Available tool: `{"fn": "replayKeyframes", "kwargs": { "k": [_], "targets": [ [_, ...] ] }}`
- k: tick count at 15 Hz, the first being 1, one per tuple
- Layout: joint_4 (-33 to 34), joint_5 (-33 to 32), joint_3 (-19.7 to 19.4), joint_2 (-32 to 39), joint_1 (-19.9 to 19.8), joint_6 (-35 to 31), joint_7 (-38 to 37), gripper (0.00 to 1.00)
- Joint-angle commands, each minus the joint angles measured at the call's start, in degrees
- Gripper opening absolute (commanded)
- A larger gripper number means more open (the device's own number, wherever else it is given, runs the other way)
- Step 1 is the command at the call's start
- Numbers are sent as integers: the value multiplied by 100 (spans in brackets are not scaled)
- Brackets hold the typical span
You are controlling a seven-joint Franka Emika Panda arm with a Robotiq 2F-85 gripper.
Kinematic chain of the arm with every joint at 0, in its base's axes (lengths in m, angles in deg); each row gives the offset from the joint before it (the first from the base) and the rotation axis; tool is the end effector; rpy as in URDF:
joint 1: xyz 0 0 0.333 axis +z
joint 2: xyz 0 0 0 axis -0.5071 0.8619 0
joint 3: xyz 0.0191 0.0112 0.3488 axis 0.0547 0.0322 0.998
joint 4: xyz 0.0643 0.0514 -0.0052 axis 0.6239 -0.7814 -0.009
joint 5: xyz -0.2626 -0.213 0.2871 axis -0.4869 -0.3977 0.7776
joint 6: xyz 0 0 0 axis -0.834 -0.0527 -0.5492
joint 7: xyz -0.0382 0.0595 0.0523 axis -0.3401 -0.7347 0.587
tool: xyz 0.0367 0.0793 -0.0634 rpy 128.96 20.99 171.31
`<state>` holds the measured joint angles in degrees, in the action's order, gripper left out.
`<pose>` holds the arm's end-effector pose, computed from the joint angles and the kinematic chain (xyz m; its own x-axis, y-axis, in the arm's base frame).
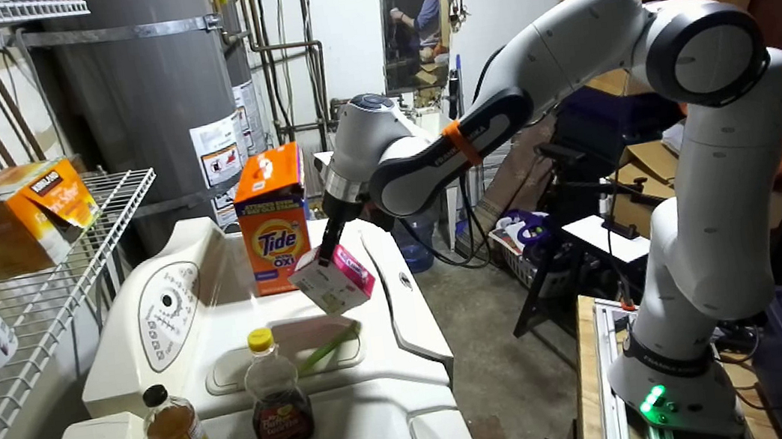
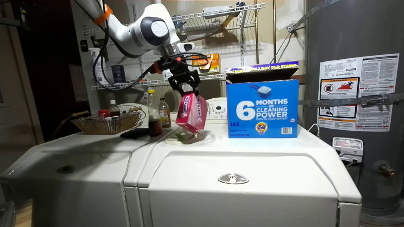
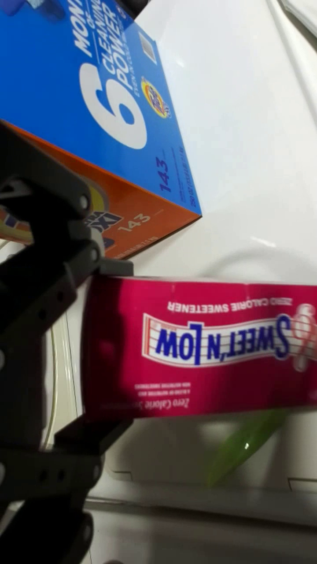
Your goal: Put the box on the bottom shelf
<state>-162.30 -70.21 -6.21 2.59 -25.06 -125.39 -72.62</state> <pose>0.6388 0.0850 0.4177 0.8856 0.2571 0.3867 0.2271 -0.9662 0.1224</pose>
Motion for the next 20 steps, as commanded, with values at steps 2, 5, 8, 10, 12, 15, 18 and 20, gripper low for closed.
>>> {"fn": "replayKeyframes", "kwargs": {
  "k": [2,5,8,10,12,15,18,20],
  "targets": [
    [135,-382,199,-303,190,416,-445,71],
    [216,-430,320,-330,252,530,-526,69],
    [282,-383,417,-333,290,478,-471,69],
    [340,-388,466,-328,316,479,-470,65],
    [403,-408,496,-316,348,487,-491,64],
    [471,-426,545,-305,380,481,-499,56],
    [506,-435,572,-302,408,473,-489,44],
    [514,-426,589,-305,417,458,-476,44]
  ]
}}
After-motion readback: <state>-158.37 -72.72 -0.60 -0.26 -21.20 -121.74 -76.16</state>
